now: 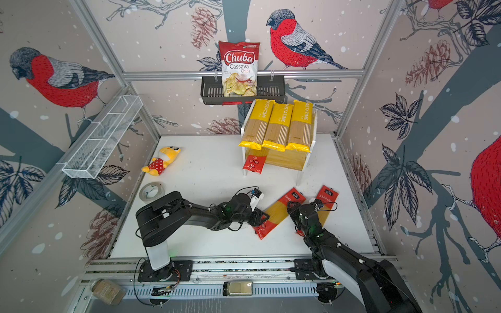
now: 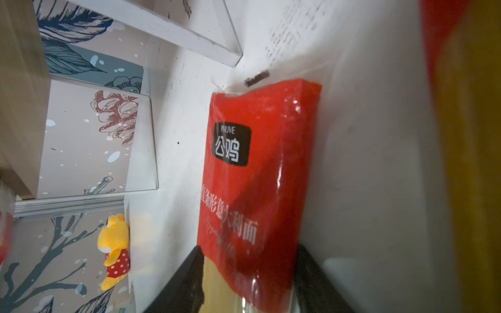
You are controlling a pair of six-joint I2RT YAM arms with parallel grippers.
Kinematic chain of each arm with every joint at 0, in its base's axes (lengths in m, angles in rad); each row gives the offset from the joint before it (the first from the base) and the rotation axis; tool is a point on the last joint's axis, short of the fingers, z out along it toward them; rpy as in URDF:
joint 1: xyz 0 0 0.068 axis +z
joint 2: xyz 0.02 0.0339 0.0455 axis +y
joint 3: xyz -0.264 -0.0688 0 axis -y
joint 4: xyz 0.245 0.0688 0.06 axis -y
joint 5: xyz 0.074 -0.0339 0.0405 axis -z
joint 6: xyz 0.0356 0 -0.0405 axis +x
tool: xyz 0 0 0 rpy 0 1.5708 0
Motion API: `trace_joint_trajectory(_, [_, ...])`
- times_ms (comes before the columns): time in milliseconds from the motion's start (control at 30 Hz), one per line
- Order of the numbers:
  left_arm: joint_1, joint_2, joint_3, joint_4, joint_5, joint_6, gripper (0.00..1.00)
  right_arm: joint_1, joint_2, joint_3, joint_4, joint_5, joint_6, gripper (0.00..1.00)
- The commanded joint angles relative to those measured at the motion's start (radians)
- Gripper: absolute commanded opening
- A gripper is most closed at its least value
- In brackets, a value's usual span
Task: Place and organize the pasta boxes and bags onto the shelf
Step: 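Close both grippers on the red spaghetti pack lying on the table, then tip the red spaghetti pack upright with both grippers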
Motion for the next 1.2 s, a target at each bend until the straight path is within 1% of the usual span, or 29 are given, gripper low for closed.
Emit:
trace_joint_trajectory(0, [0.004, 0.001, -0.010, -0.015, 0.055, 0.000, 0.48, 0.002, 0.019, -0.006, -0.012, -0.034, -0.016, 0.39])
trace_joint_trajectory(100, [0.011, -0.014, -0.024, -0.015, 0.062, 0.006, 0.48, 0.001, 0.007, -0.009, -0.013, -0.036, -0.020, 0.26])
trace_joint_trajectory(200, [0.021, -0.032, -0.037, -0.016, 0.063, 0.007, 0.48, 0.009, -0.027, -0.001, -0.039, -0.045, -0.024, 0.18])
trace_joint_trajectory(300, [0.031, -0.048, -0.044, -0.014, 0.069, 0.010, 0.48, 0.044, -0.076, 0.017, -0.089, -0.023, -0.019, 0.12])
trace_joint_trajectory(433, [0.041, -0.082, -0.053, -0.031, 0.078, 0.021, 0.49, 0.143, -0.131, 0.040, -0.140, 0.049, 0.006, 0.07])
trace_joint_trajectory(633, [0.074, -0.178, -0.101, -0.082, 0.072, 0.048, 0.50, 0.276, -0.192, 0.073, -0.180, 0.159, 0.043, 0.05])
trace_joint_trajectory(800, [0.109, -0.286, -0.128, -0.153, 0.064, 0.076, 0.51, 0.353, -0.223, 0.122, -0.228, 0.227, 0.046, 0.05])
trace_joint_trajectory(1000, [0.139, -0.412, -0.132, -0.256, 0.047, 0.124, 0.52, 0.447, -0.261, 0.183, -0.249, 0.330, -0.055, 0.04])
trace_joint_trajectory(1167, [0.165, -0.513, -0.138, -0.290, 0.040, 0.142, 0.54, 0.476, -0.288, 0.216, -0.247, 0.364, -0.164, 0.04])
